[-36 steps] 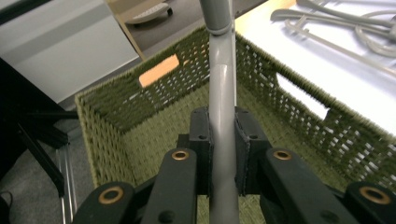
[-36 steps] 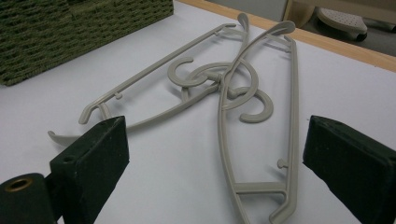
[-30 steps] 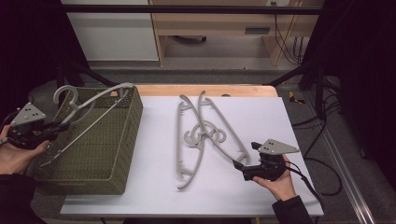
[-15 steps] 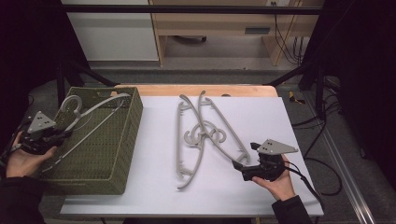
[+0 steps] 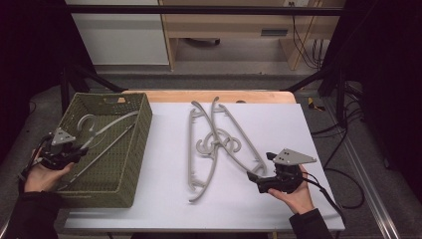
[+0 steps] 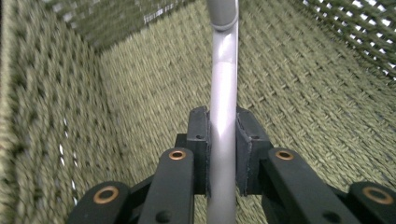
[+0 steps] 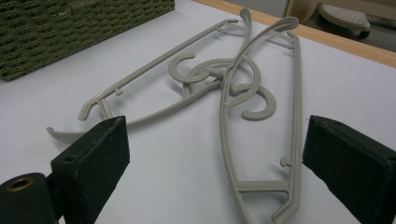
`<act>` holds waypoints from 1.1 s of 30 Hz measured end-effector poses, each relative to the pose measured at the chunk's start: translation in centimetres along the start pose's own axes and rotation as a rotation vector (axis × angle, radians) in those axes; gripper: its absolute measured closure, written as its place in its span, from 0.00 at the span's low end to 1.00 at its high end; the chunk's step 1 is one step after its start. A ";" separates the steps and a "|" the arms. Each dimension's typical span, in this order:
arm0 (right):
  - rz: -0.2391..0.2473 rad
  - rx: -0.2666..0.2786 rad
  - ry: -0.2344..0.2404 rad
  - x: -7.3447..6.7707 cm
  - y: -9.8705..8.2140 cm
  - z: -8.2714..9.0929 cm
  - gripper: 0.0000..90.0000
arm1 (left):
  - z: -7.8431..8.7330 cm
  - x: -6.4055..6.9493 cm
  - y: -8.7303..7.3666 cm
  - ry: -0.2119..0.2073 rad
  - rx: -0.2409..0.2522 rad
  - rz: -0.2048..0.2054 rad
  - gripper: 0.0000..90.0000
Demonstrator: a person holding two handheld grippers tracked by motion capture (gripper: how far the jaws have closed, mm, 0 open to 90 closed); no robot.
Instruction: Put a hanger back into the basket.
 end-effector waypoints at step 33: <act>0.021 -0.028 -0.024 0.1 1.9 -1.3 0.11 | 5.8 7.8 7.9 -0.136 0.364 0.185 0.09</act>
Point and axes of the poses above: each handheld gripper's, and its own axes: z roughly backward along the jaws, y roughly out of its top, x roughly to its right, the point moved 10 cm from there along -z, roughly forward along the jaws, and after that the axes turned 13 degrees about x, right-handed, at the moved point
